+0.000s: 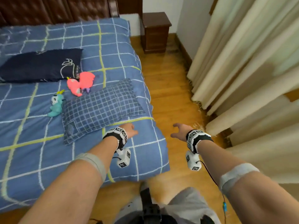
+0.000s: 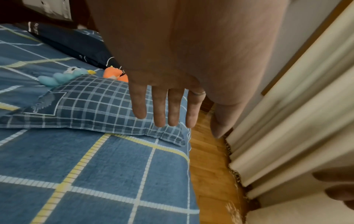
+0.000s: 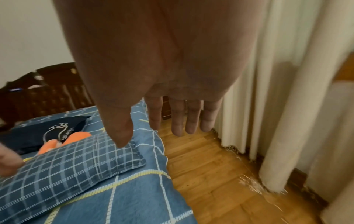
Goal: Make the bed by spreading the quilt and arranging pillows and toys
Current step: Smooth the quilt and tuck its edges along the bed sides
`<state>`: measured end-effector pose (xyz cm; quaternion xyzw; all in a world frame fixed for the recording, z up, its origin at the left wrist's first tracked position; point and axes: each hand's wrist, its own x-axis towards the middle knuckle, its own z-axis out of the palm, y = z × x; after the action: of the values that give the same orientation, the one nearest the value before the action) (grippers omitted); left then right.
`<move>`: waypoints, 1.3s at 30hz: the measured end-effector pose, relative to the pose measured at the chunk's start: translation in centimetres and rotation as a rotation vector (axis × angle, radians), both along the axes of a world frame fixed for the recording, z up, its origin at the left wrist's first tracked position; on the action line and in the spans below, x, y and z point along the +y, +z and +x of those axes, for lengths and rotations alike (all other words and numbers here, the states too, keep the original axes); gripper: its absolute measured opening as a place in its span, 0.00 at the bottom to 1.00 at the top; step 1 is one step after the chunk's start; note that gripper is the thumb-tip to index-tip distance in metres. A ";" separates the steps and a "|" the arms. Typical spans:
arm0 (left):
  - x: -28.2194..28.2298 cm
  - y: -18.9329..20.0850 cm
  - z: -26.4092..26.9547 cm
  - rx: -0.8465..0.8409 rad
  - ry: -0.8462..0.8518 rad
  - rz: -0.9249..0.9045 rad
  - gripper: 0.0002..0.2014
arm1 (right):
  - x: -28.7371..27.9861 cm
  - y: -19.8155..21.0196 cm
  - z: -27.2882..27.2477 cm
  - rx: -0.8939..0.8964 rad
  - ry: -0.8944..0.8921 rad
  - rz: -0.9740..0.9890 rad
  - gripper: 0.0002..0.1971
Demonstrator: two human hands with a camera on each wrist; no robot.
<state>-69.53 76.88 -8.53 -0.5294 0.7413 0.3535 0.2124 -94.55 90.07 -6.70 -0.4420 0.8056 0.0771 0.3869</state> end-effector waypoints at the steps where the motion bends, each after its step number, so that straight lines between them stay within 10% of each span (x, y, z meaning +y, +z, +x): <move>1: -0.4 0.6 -1.0 0.003 0.025 -0.004 0.25 | -1.2 0.4 -1.0 0.007 0.042 0.007 0.36; 10: -4.9 3.0 -2.4 0.078 0.674 -0.220 0.27 | -19.2 -0.3 -5.4 -0.046 0.546 -0.135 0.33; 17: 7.4 -3.0 -4.1 0.060 1.328 -0.167 0.25 | -21.4 -6.6 -5.1 -0.190 0.892 0.071 0.33; 26: 16.3 -22.2 -5.5 0.170 2.002 0.048 0.58 | -18.0 -27.7 -5.9 -0.332 0.425 0.150 0.68; 31: 15.1 -37.1 -7.8 0.656 2.298 0.088 0.46 | -16.8 -45.9 -6.3 -0.441 0.099 0.270 0.63; 36: 16.4 -48.7 -9.5 0.935 2.452 0.097 0.36 | -13.0 -49.0 -3.0 -0.645 -0.023 0.302 0.42; 39: 17.6 -51.4 -10.9 1.083 2.403 0.191 0.32 | -11.9 -50.9 -5.0 -0.659 -0.033 0.308 0.52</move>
<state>-80.38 94.47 -59.97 -0.6288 -0.2239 0.5365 -0.5164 -99.56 78.16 -57.59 -0.3667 0.6236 0.0445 0.6890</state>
